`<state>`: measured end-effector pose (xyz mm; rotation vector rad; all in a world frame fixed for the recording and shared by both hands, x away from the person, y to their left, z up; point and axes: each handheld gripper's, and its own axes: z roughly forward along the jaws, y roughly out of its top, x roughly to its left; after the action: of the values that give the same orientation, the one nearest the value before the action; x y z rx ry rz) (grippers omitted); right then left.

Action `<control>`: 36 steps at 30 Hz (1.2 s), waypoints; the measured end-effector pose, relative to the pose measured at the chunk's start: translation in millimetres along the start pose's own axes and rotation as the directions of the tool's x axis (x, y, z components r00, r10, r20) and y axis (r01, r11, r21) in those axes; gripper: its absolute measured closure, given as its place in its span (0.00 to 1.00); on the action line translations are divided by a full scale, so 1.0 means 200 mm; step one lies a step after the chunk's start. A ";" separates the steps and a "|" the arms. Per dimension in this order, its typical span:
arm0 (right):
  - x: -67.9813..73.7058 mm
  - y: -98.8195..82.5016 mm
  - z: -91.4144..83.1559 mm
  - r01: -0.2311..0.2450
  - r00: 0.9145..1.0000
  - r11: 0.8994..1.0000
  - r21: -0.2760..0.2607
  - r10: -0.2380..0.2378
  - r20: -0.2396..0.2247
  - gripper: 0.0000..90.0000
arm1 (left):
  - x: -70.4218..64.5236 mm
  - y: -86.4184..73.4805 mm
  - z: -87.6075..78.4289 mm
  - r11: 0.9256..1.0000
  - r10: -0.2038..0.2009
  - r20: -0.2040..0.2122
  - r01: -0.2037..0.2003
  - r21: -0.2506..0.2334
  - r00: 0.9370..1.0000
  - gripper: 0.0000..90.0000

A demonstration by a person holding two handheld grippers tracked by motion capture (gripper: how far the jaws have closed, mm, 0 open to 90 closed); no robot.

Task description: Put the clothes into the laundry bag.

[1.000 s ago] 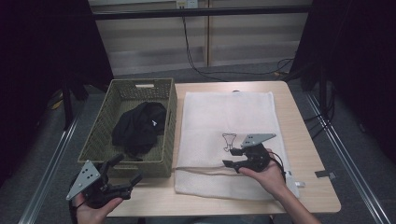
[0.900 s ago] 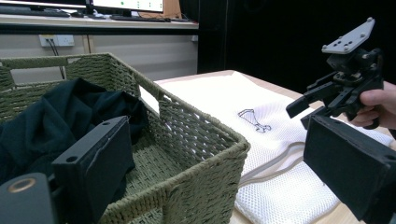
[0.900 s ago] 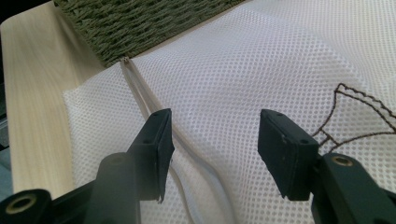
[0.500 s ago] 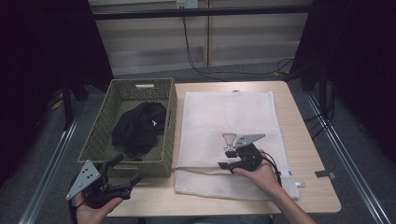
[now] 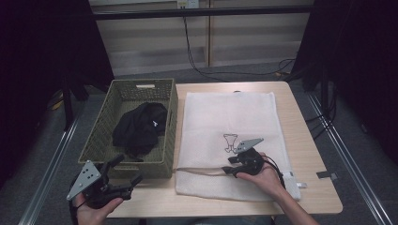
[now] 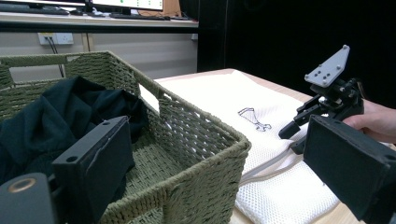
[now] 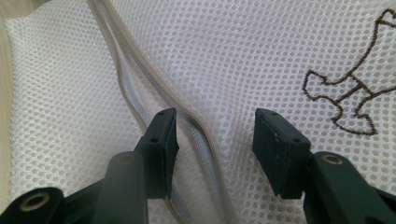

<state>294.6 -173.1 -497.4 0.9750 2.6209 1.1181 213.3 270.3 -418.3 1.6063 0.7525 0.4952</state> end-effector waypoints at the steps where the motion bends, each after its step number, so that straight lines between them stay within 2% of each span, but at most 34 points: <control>1: 0.00 0.00 0.00 0.007 1.000 1.000 -0.006 -0.007 0.000 0.56 | 0.00 0.00 0.00 1.000 -0.001 0.000 0.001 0.000 1.000 0.09; 3: 0.00 -0.01 0.00 0.013 1.000 1.000 -0.005 -0.013 0.018 0.57 | 0.00 0.00 0.00 1.000 0.003 -0.005 -0.003 0.001 1.000 0.09; 4: 0.01 -0.02 0.00 0.032 0.999 0.999 -0.016 -0.031 0.024 0.59 | 0.00 0.00 0.00 1.000 0.004 -0.003 -0.004 0.000 1.000 0.09; 6: 0.02 -0.02 0.00 0.057 0.996 0.998 -0.003 -0.056 0.066 0.63 | 0.00 0.00 0.00 1.000 0.001 -0.005 -0.001 -0.001 1.000 0.09; 8: 0.03 -0.02 0.00 0.059 0.995 0.998 -0.007 -0.059 0.083 0.67 | 0.00 0.00 0.00 1.000 0.002 -0.004 -0.002 0.004 1.000 0.09; 10: 0.03 -0.03 0.00 0.044 0.996 0.999 -0.018 -0.042 0.083 0.72 | 0.00 0.00 0.00 1.000 0.001 -0.009 -0.001 0.002 1.000 0.09; 11: 0.02 -0.03 0.00 0.044 0.994 0.999 -0.015 -0.042 0.101 0.76 | 0.00 0.00 -0.01 1.000 0.003 -0.014 -0.003 0.000 1.000 0.09; 12: 0.02 -0.03 0.00 0.037 0.994 0.999 -0.019 -0.035 0.101 0.84 | 0.00 0.00 -0.01 1.000 -0.003 -0.011 0.003 -0.002 1.000 0.09; 13: 0.02 -0.03 0.00 0.037 0.994 0.999 -0.019 -0.035 0.101 0.84 | 0.00 0.00 -0.01 1.000 0.002 -0.009 -0.002 -0.001 1.000 0.09; 14: 0.01 -0.03 -0.01 0.028 0.995 0.999 -0.019 -0.026 0.100 0.92 | 0.00 0.00 0.00 1.000 -0.002 -0.010 0.002 -0.004 1.000 0.09; 17: 0.01 -0.03 -0.01 0.027 0.993 1.000 -0.011 -0.025 0.112 0.97 | 0.00 0.00 0.00 1.000 -0.004 -0.011 0.004 -0.004 1.000 0.09; 21: -0.01 -0.02 -0.01 0.002 0.996 1.000 -0.014 -0.001 0.087 0.98 | 0.00 0.00 0.00 1.000 -0.004 -0.010 0.004 -0.005 1.000 0.09; 26: -0.02 -0.01 -0.03 -0.031 0.997 0.998 -0.056 0.035 0.069 0.98 | 0.01 0.00 0.00 1.000 -0.006 -0.011 0.006 -0.005 1.000 0.09; 36: -0.03 0.00 -0.09 -0.061 0.997 0.990 -0.126 0.067 0.049 0.98 | 0.01 0.00 0.00 1.000 -0.001 -0.014 0.001 0.002 1.000 0.09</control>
<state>292.2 -187.9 -485.6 1.0542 2.4612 1.2363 214.6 272.0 -417.8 1.6057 0.7649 0.5059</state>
